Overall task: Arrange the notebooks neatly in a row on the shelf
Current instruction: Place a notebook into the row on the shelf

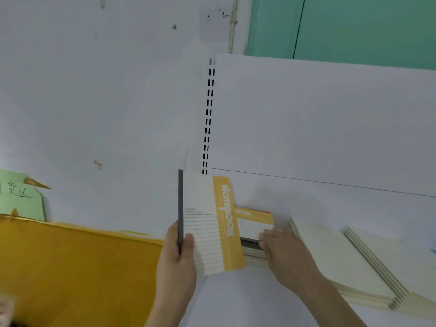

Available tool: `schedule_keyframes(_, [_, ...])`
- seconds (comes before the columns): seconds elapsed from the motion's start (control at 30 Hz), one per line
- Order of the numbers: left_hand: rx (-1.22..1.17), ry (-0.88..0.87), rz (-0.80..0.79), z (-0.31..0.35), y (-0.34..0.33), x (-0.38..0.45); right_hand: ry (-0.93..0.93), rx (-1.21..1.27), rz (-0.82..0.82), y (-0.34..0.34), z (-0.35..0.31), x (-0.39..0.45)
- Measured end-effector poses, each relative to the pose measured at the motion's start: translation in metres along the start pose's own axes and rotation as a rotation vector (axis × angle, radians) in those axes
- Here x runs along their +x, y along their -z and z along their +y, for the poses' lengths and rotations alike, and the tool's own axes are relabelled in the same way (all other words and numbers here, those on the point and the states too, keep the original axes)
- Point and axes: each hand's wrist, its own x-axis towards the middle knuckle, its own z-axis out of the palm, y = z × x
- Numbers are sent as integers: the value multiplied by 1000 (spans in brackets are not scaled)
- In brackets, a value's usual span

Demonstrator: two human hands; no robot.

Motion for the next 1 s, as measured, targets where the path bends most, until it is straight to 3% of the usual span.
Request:
schedule_keyframes(0.13, [14,14,10,-1,1,-1,-51,-67,50,19,-7,1])
schedule_keyframes(0.27, [9,24,27,-4,-1,-1,56,172,15,18,-1,3])
schedule_keyframes(0.43, [26,31,24,-3,-3,-3,126,71,-65,20,6,1])
schedule_keyframes(0.53, [5,39,41,-1,-3,-5,7,1,-33,30,4,4])
schedule_keyframes(0.63, [-32,39,67,6,-2,-6,-141,-35,127,47,3,5])
schedule_keyframes(0.7, [-84,47,60,10,-3,-6,-190,44,348,56,1,1])
schedule_keyframes(0.8, [-182,73,7,16,-11,-8,-121,166,636,61,-23,-19])
schedule_keyframes(0.93, [-318,102,-120,27,-36,-22,76,180,701,31,-80,-46])
schedule_keyframes(1.0, [-377,108,-158,32,-48,-29,85,210,680,14,-91,-53])
